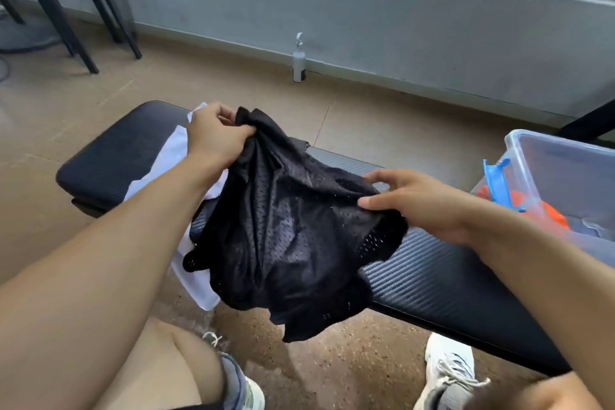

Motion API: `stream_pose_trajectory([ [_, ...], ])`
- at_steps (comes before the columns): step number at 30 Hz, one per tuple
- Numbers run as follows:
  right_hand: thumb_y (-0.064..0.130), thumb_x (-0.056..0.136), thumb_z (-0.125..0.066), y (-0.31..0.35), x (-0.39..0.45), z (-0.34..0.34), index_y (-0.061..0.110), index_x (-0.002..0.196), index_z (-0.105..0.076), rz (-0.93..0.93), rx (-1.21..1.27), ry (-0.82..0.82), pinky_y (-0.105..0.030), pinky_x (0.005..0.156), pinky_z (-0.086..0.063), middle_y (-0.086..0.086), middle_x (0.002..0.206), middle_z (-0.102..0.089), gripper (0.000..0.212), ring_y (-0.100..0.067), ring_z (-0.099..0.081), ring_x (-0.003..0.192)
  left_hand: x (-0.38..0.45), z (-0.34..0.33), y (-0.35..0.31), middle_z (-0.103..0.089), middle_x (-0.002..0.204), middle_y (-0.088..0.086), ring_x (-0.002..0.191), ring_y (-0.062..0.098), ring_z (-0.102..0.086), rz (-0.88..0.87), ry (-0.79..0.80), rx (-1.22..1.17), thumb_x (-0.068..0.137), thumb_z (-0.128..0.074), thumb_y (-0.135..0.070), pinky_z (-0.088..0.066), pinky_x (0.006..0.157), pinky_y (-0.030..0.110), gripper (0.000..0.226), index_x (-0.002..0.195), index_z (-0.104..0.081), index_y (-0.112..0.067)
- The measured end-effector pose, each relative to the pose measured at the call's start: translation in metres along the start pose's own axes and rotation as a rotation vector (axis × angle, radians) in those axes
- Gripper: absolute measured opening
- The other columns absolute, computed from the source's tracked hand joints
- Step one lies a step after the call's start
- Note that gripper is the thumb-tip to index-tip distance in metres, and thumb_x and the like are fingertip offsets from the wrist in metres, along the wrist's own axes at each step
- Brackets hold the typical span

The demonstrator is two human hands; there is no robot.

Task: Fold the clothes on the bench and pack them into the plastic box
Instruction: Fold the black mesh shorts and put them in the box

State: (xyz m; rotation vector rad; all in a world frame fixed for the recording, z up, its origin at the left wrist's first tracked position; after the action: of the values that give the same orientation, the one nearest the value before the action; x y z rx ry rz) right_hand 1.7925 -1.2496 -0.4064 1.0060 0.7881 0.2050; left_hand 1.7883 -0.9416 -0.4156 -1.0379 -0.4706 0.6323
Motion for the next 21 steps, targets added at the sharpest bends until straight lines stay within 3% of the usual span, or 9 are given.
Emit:
stream_pose_trajectory([
  [2,0.010,0.095,-0.065,0.017,-0.003,0.009,0.030,0.125,-0.062,0.120,0.214,-0.075,-0.023,0.045,-0.050,-0.006,0.081,-0.074,0.037,-0.013,-0.069,0.058,0.001,-0.009,0.003,-0.064,0.078,0.000,0.074,0.018,-0.061,0.008,0.071,-0.047,0.075,-0.084,-0.022,-0.058,0.079,0.040,0.022,0.083,-0.065,-0.013],
  [4,0.011,0.096,-0.063,0.030,-0.008,0.014,0.028,0.116,-0.069,0.231,0.299,-0.108,-0.025,0.046,-0.045,-0.006,0.079,-0.070,0.027,-0.012,-0.063,0.056,-0.004,-0.015,-0.002,-0.062,0.073,-0.003,0.069,0.015,-0.059,-0.007,0.109,-0.092,0.076,-0.085,-0.024,-0.053,0.071,0.033,0.023,0.077,-0.063,-0.018],
  [6,0.013,0.098,-0.060,0.035,-0.013,0.008,0.021,0.105,-0.076,0.272,0.323,-0.024,-0.028,0.051,-0.046,-0.007,0.086,-0.071,0.019,-0.016,-0.062,0.063,-0.011,-0.019,-0.012,-0.064,0.072,-0.003,0.066,0.013,-0.059,-0.039,0.132,-0.120,0.079,-0.083,-0.028,-0.050,0.070,0.032,0.022,0.073,-0.063,-0.021],
  [8,0.006,0.099,-0.054,0.036,-0.018,-0.004,0.016,0.111,-0.075,0.256,0.335,0.118,-0.028,0.052,-0.052,-0.012,0.099,-0.073,0.026,-0.020,-0.065,0.073,-0.025,-0.022,-0.024,-0.068,0.074,-0.001,0.066,0.014,-0.061,-0.064,0.200,-0.163,0.083,-0.079,-0.030,-0.050,0.070,0.033,0.019,0.073,-0.065,-0.022],
  [10,-0.005,0.097,-0.052,0.036,-0.021,-0.011,0.014,0.120,-0.070,0.283,0.289,0.152,-0.030,0.055,-0.058,-0.012,0.103,-0.073,0.034,-0.022,-0.068,0.081,-0.045,-0.026,-0.036,-0.072,0.078,0.003,0.067,0.015,-0.063,-0.087,0.313,-0.201,0.085,-0.075,-0.029,-0.049,0.071,0.033,0.017,0.074,-0.066,-0.021],
  [14,0.002,0.092,-0.068,0.039,-0.020,-0.014,0.016,0.108,-0.071,0.416,0.122,-0.068,-0.026,0.058,-0.060,-0.001,0.089,-0.077,0.022,-0.015,-0.072,0.079,-0.089,-0.032,-0.055,-0.077,0.085,0.005,0.074,0.019,-0.067,-0.160,0.482,-0.196,0.081,-0.071,-0.040,-0.054,0.082,0.045,0.020,0.081,-0.069,-0.020],
  [17,0.003,0.086,-0.074,0.040,-0.021,-0.017,0.015,0.100,-0.072,0.420,0.176,-0.122,-0.024,0.054,-0.058,-0.003,0.082,-0.077,0.019,-0.014,-0.073,0.073,-0.109,-0.032,-0.062,-0.078,0.084,0.004,0.081,0.030,-0.073,-0.178,0.546,-0.240,0.081,-0.070,-0.038,-0.055,0.090,0.058,0.020,0.088,-0.071,-0.019],
  [21,0.007,0.083,-0.078,0.040,-0.022,-0.020,0.012,0.091,-0.072,0.386,0.272,-0.185,-0.023,0.049,-0.056,-0.009,0.080,-0.076,0.012,-0.016,-0.071,0.068,-0.120,-0.031,-0.065,-0.078,0.086,0.008,0.084,0.031,-0.074,-0.166,0.574,-0.315,0.082,-0.071,-0.034,-0.054,0.091,0.060,0.013,0.087,-0.072,-0.022],
])
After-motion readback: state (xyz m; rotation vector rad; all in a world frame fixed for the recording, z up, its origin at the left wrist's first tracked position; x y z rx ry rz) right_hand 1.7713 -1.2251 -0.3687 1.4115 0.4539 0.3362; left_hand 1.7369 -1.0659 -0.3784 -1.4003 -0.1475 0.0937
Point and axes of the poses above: each hand's wrist, its own x-axis towards the middle knuckle, its own z-axis out of the back of the hand, y = z × x, the point moved 5 cm from there along x, towards the middle knuckle
